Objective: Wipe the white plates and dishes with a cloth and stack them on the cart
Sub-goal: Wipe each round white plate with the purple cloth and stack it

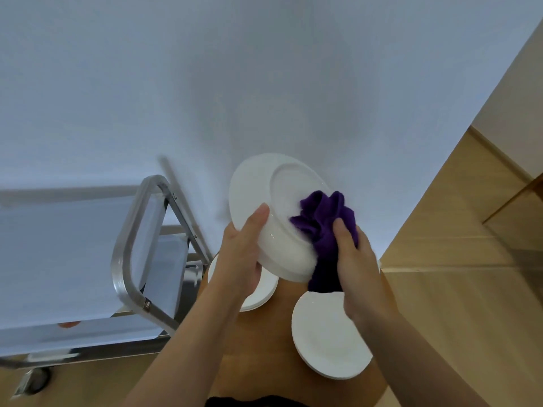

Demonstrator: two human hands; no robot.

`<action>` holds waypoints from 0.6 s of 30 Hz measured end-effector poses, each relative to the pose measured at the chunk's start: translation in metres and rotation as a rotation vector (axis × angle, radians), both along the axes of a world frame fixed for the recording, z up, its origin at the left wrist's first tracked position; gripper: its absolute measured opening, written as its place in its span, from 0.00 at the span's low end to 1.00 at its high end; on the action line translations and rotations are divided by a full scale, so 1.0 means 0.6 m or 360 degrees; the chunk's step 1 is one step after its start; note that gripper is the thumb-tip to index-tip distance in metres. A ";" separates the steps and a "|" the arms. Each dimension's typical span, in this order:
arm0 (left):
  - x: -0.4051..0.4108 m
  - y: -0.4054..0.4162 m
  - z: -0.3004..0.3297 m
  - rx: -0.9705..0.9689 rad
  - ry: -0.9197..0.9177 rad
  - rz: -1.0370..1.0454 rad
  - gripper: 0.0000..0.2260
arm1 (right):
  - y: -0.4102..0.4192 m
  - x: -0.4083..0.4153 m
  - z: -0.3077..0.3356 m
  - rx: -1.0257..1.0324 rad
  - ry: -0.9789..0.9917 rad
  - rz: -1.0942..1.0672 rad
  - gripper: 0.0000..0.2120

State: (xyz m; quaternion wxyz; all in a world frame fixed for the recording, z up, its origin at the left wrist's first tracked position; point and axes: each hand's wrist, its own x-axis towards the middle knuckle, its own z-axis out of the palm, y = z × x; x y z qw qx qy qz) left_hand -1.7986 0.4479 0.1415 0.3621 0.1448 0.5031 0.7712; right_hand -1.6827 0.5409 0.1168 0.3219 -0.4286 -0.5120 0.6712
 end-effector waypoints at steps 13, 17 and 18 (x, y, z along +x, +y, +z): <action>-0.022 0.012 -0.022 -0.0073 0.0113 0.0016 0.07 | -0.011 -0.056 0.029 0.1137 -0.0137 0.0475 0.07; -0.053 -0.004 -0.033 -0.0126 -0.0033 0.0149 0.19 | -0.022 -0.025 -0.025 0.1457 -0.0435 0.0452 0.17; -0.061 -0.010 -0.038 -0.0161 -0.0017 0.0147 0.16 | -0.020 -0.021 -0.042 0.1509 -0.0579 0.0469 0.18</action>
